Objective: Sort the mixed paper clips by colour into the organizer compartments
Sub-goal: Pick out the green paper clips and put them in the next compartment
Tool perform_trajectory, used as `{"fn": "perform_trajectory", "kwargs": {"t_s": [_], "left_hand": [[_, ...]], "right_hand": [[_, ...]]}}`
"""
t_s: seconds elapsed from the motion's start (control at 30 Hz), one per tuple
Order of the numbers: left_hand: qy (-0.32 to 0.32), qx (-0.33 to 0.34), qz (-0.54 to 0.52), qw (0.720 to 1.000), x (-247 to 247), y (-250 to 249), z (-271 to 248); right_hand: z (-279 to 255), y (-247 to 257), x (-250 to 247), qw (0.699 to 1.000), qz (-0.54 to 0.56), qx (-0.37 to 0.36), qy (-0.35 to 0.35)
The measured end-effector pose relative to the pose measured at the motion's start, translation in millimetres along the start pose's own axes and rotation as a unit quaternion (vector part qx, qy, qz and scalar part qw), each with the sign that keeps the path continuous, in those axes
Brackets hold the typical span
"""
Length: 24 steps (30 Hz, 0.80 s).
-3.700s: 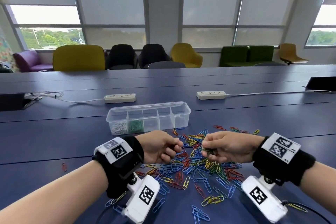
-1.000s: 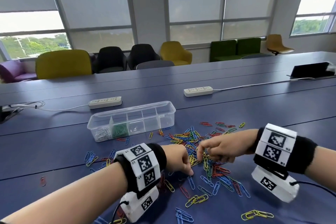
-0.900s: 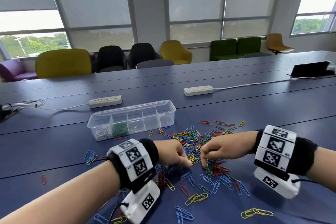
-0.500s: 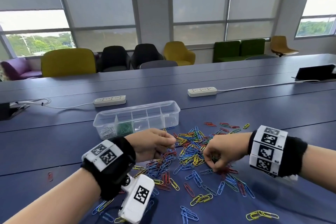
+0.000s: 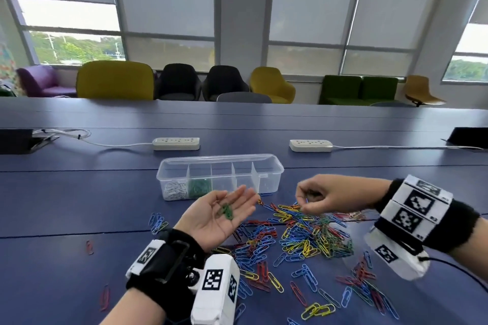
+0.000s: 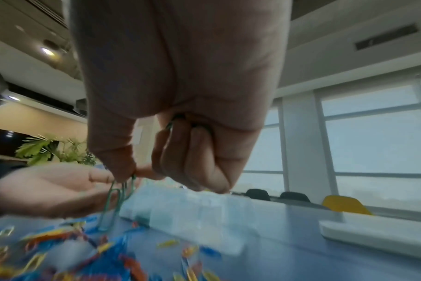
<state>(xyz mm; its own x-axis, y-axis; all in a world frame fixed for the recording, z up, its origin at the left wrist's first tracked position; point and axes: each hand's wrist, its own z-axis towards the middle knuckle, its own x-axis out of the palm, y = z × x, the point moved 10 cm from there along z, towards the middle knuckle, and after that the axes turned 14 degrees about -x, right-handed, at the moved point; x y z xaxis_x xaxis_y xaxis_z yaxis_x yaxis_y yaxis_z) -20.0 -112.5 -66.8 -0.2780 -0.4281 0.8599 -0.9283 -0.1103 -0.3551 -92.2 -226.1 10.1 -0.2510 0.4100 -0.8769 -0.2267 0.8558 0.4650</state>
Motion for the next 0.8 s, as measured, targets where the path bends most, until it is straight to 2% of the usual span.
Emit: {"fn": "perform_trajectory", "kwargs": {"t_s": [0.17,0.3,0.43,0.53,0.63,0.73,0.8], "left_hand": [[-0.006,-0.016,0.018,1.0,-6.8,5.4,6.9],[0.02,-0.01,-0.001,1.0,-4.2,6.9,5.2],[0.025,0.025,-0.088,0.996,-11.8,-8.7,3.3],[0.026,0.036,-0.124,0.991,-18.8,-17.4,5.6],[0.022,0.035,-0.146,0.988,-24.2,-19.2,6.5],[0.001,0.048,-0.177,0.983,-29.8,-24.7,0.4],[-0.006,0.053,-0.185,0.981,-33.4,-30.9,-6.0]], "right_hand": [[65.7,50.8,6.3,0.998,-0.018,-0.045,0.04],[108.1,64.6,22.5,0.998,-0.027,-0.046,0.045],[122.1,64.3,17.8,0.999,-0.008,-0.04,0.011],[121.1,70.4,5.0,0.994,0.089,-0.056,-0.027],[116.2,64.9,-30.3,0.983,0.121,-0.069,-0.122],[113.1,27.0,-67.3,0.978,0.011,-0.03,-0.207],[116.6,-13.4,-64.4,0.982,-0.096,0.047,-0.154]]}}
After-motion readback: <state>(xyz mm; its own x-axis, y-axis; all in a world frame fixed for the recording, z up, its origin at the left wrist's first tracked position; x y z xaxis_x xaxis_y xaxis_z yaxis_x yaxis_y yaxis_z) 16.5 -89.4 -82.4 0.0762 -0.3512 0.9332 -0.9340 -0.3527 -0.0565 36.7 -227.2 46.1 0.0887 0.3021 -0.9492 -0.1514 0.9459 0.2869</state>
